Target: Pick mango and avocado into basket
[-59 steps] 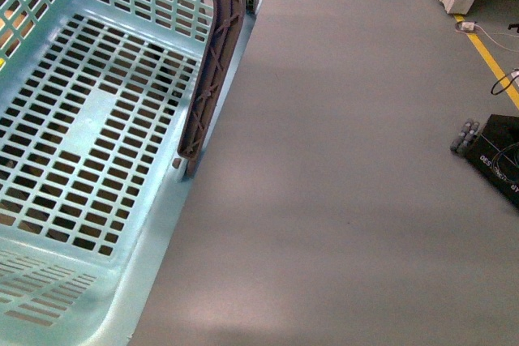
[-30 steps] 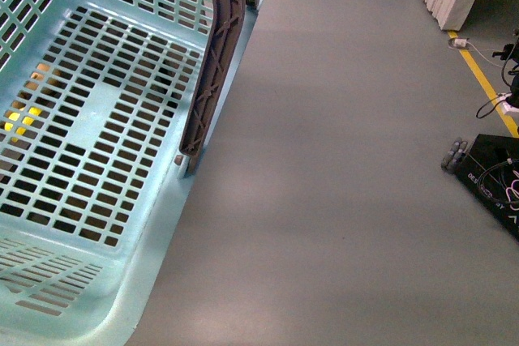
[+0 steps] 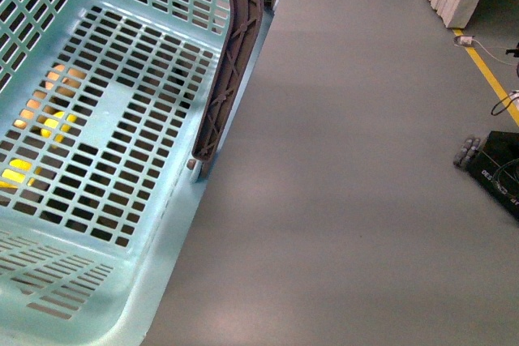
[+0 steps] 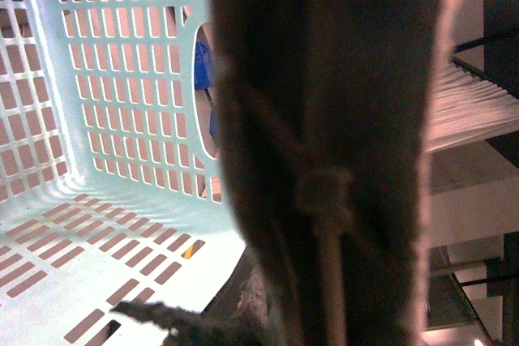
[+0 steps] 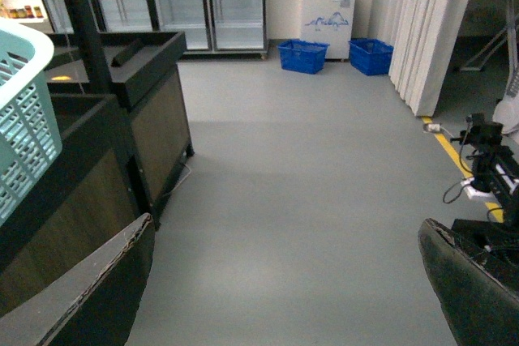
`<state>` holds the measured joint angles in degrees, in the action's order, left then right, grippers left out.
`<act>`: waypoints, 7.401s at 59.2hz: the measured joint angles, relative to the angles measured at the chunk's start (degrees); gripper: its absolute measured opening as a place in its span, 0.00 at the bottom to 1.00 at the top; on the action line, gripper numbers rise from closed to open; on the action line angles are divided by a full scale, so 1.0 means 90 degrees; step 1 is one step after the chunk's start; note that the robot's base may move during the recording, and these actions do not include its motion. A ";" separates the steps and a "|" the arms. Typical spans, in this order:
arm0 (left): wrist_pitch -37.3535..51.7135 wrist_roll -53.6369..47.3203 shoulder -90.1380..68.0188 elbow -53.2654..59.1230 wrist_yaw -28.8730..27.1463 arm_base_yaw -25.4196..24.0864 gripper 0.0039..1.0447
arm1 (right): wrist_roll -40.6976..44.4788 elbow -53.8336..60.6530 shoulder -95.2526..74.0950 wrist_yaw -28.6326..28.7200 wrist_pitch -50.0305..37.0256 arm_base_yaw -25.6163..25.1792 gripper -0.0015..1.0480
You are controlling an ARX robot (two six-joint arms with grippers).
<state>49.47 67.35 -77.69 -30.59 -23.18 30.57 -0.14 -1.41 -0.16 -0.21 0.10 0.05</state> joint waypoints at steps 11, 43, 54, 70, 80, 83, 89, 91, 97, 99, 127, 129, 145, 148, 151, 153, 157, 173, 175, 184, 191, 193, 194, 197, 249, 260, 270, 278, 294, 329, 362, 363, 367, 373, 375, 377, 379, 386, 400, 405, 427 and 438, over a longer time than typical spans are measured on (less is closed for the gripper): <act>0.0000 -0.0007 0.0000 0.0000 -0.0051 -0.0015 0.05 | 0.0000 0.0000 0.0007 0.0005 -0.0002 0.0000 0.92; 0.0000 -0.0019 0.0000 0.0002 -0.0053 -0.0027 0.05 | 0.0000 0.0000 0.0000 0.0015 0.0005 0.0000 0.92; 0.0000 -0.0027 0.0000 0.0002 -0.0068 -0.0027 0.05 | 0.0000 0.0000 0.0005 0.0012 -0.0002 0.0000 0.92; 0.0000 -0.0032 0.0000 0.0007 -0.0083 -0.0027 0.05 | 0.0000 0.0000 0.0007 0.0012 0.0000 -0.0002 0.92; 0.0000 -0.0024 0.0000 0.0007 -0.0049 -0.0029 0.05 | -0.0002 0.0000 0.0012 0.0002 0.0000 0.0000 0.92; 0.0000 -0.0027 0.0000 0.0010 -0.0061 -0.0029 0.05 | -0.0002 0.0000 0.0005 0.0024 0.0000 -0.0002 0.92; 0.0000 -0.0029 0.0000 0.0007 -0.0070 -0.0027 0.05 | -0.0002 0.0002 0.0005 0.0022 0.0000 -0.0002 0.92; 0.0000 -0.0032 0.0000 0.0007 -0.0061 -0.0029 0.05 | -0.0002 0.0000 0.0002 0.0007 -0.0002 -0.0002 0.92; 0.0000 -0.0029 0.0002 0.0012 -0.0063 -0.0029 0.05 | 0.0000 0.0000 0.0005 0.0010 -0.0010 -0.0002 0.92; 0.0000 -0.0029 0.0002 0.0012 -0.0073 -0.0029 0.05 | -0.0005 0.0002 0.0005 0.0027 0.0000 -0.0002 0.92; 0.0000 -0.0029 0.0002 0.0012 -0.0068 -0.0032 0.05 | 0.0000 0.0002 0.0002 0.0010 0.0002 0.0000 0.92; 0.0000 -0.0032 0.0002 0.0012 -0.0061 -0.0032 0.05 | 0.0000 0.0002 0.0000 0.0007 0.0002 0.0000 0.92; 0.0000 -0.0024 0.0002 0.0012 -0.0063 -0.0032 0.05 | -0.0002 0.0002 0.0002 0.0017 0.0002 0.0000 0.92; 0.0000 -0.0036 0.0002 0.0012 -0.0092 -0.0032 0.05 | 0.0000 0.0002 0.0002 0.0002 0.0002 0.0000 0.92; 0.0000 -0.0029 0.0002 0.0012 -0.0083 -0.0034 0.05 | 0.0000 0.0002 -0.0002 0.0005 0.0002 0.0000 0.92; 0.0000 -0.0029 0.0002 0.0012 -0.0080 -0.0032 0.05 | -0.0002 0.0002 0.0000 0.0005 0.0000 0.0000 0.92; 0.0000 -0.0027 0.0002 0.0012 -0.0066 -0.0032 0.05 | 0.0000 0.0002 0.0000 0.0027 0.0002 0.0000 0.92; 0.0000 -0.0034 0.0002 0.0017 -0.0095 -0.0039 0.05 | -0.0002 0.0002 0.0010 0.0024 0.0002 0.0000 0.92; 0.0000 -0.0036 0.0002 0.0015 -0.0085 -0.0039 0.05 | 0.0000 0.0002 0.0012 0.0022 -0.0002 -0.0002 0.92; 0.0000 -0.0032 0.0002 0.0017 -0.0073 -0.0039 0.05 | -0.0002 0.0002 0.0012 0.0019 0.0002 0.0000 0.92; 0.0000 -0.0032 0.0000 0.0022 -0.0100 -0.0090 0.05 | 0.0000 0.0002 0.0002 0.0053 0.0002 -0.0005 0.92; 0.0000 -0.0036 0.0000 0.0019 -0.0119 -0.0097 0.05 | 0.0000 0.0002 0.0002 0.0051 0.0002 -0.0005 0.92; 0.0000 -0.0051 0.0002 0.0019 -0.0131 -0.0097 0.05 | 0.0000 0.0002 0.0002 0.0051 0.0002 -0.0005 0.92; 0.0002 -0.0109 0.0010 0.0019 -0.0143 -0.0097 0.05 | 0.0000 0.0002 0.0002 0.0049 0.0002 -0.0005 0.92; -0.4529 -0.4983 -0.2739 -0.4170 0.7283 -0.0262 0.04 | -0.0002 0.0002 0.0005 0.0027 0.0002 -0.0005 0.92; -0.5025 -0.5362 -0.2752 -0.4231 0.7057 -0.0270 0.04 | -0.1574 -0.0852 -0.3801 -0.0605 0.1166 -0.1146 0.92; -0.5025 -0.5459 -0.2752 -0.4231 0.7016 -0.0306 0.04 | -0.1498 -0.1411 -0.7577 -0.0663 -0.1336 -0.1469 0.92; -0.5025 -0.5462 -0.2752 -0.4231 0.7099 -0.0287 0.04 | -0.2074 -0.2589 -1.0790 -0.0767 -0.1651 -0.1175 0.92; -0.5025 -0.5464 -0.2752 -0.4231 0.7074 -0.0265 0.04 | -0.4085 -0.4731 -1.3644 -0.1122 -0.1404 -0.0811 0.92; -0.5025 -0.5464 -0.2752 -0.4231 0.7101 -0.0274 0.04 | -0.6603 -0.7079 -1.5142 -0.1358 -0.0595 -0.0461 0.92; -0.5025 -0.5467 -0.2752 -0.4231 0.7082 -0.0274 0.04 | -0.6331 -0.7757 -1.5858 -0.1336 -0.0486 -0.0746 0.64; -0.5025 -0.5467 -0.2752 -0.4231 0.7082 -0.0274 0.04 | -0.6324 -0.7757 -1.5858 -0.1333 -0.0493 -0.0758 0.63; -0.5025 -0.5467 -0.2752 -0.4231 0.7087 -0.0274 0.04 | -0.6295 -0.7723 -1.5829 -0.1319 -0.0537 -0.0782 0.62; -0.5025 -0.5472 -0.2752 -0.4231 0.7087 -0.0274 0.04 | -0.6171 -0.7499 -1.5623 -0.1365 -0.0661 -0.0852 0.62; -0.5025 -0.5474 -0.2752 -0.4231 0.7079 -0.0274 0.04 | -0.6144 -0.7412 -1.5526 -0.1379 -0.0712 -0.0877 0.62; -0.5025 -0.5474 -0.2752 -0.4231 0.7077 -0.0274 0.04 | -0.6096 -0.7261 -1.5344 -0.1387 -0.0770 -0.0928 0.62; -0.5025 -0.5472 -0.2752 -0.4231 0.7074 -0.0274 0.04 | -0.6020 -0.7038 -1.5023 -0.1387 -0.0848 -0.1018 0.62; -0.5025 -0.5481 -0.2752 -0.4231 0.7072 -0.0274 0.04 | -0.5821 -0.6443 -1.4003 -0.1360 -0.1139 -0.1258 0.62; -0.5025 -0.5481 -0.2752 -0.4231 0.7079 -0.0274 0.04 | -0.5161 -0.5275 -1.1395 -0.0738 -0.1277 -0.1613 0.62; -0.5025 -0.5484 -0.2752 -0.4231 0.7082 -0.0274 0.04 | -0.4867 -0.4906 -1.0307 -0.0274 -0.1095 -0.1600 0.62; -0.5025 -0.5484 -0.2752 -0.4231 0.7072 -0.0277 0.04 | -0.3444 -0.4228 -0.6737 -0.0243 -0.0699 0.0974 0.62; -0.5025 -0.5486 -0.2752 -0.4231 0.7079 -0.0277 0.04 | -0.2885 -0.3745 -0.7742 -0.1384 -0.1372 0.2263 0.61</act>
<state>4.25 17.98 -102.45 -68.66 40.53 28.08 -26.11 -35.11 -69.84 -12.67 -12.25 20.43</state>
